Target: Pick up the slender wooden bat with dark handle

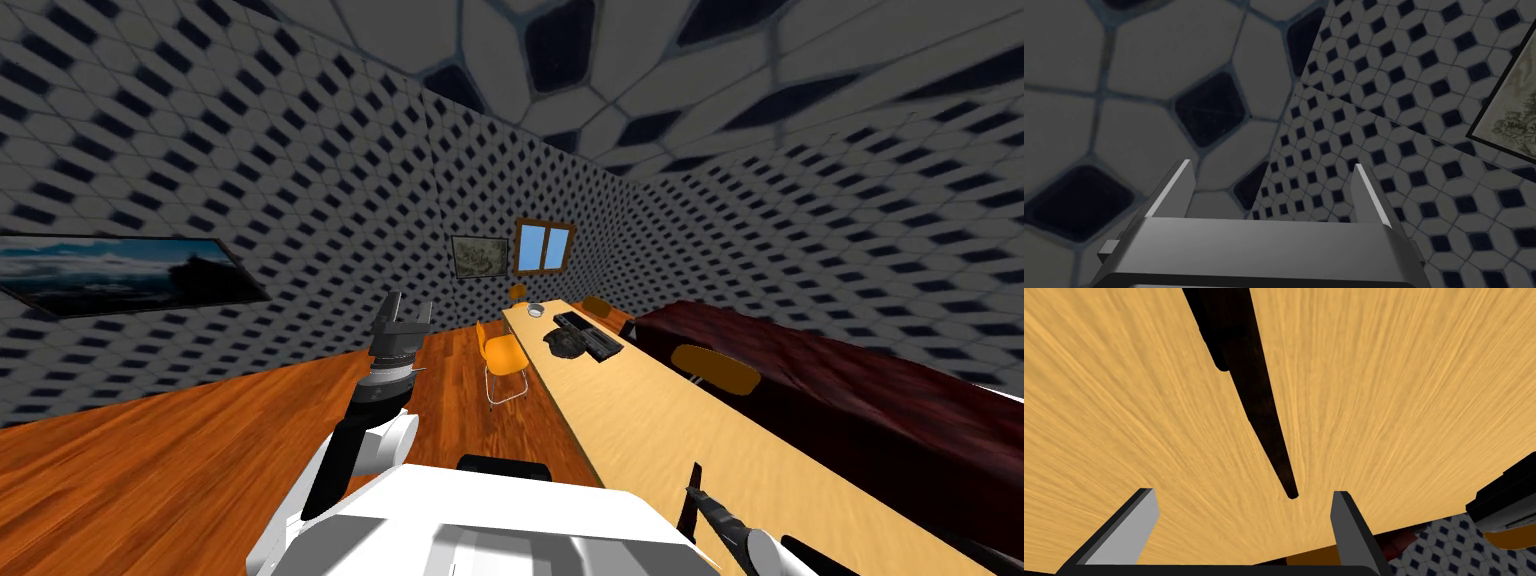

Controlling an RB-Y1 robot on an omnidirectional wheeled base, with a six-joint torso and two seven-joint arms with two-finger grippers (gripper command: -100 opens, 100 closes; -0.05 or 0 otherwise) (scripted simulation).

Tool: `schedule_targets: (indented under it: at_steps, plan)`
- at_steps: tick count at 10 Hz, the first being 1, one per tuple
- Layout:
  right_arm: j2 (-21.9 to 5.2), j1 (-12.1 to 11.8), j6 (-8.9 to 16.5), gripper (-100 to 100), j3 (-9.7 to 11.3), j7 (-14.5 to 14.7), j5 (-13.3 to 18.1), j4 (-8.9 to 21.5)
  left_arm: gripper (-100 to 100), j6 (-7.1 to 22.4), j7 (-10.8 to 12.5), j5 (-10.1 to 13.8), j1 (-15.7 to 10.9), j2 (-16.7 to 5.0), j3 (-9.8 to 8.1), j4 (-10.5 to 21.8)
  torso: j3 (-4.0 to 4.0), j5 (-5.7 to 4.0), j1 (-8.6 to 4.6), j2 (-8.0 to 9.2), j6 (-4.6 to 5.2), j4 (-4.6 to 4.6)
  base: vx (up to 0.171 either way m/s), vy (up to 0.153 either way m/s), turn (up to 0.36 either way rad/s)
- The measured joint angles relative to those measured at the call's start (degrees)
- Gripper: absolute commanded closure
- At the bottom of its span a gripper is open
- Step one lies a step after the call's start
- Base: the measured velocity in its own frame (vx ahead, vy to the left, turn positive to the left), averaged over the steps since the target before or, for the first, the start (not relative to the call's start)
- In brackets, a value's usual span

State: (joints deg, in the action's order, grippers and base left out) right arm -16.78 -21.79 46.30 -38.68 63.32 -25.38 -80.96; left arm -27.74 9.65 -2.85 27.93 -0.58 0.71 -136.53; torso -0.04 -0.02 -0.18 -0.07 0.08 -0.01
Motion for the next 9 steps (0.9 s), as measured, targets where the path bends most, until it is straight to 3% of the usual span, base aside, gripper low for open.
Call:
schedule_targets:
  at_steps: [9]
  plan:
    - [-2.7, 2.0, 12.5, -100, -6.9, 9.1, -2.2, 11.3, 0, 0.0, 0.0, 0.0, 0.0, 0.0, -0.01, 0.0, 0.01, 0.0, 0.0, 0.03, 0.04, 0.0, 0.003, -0.037, 0.208]
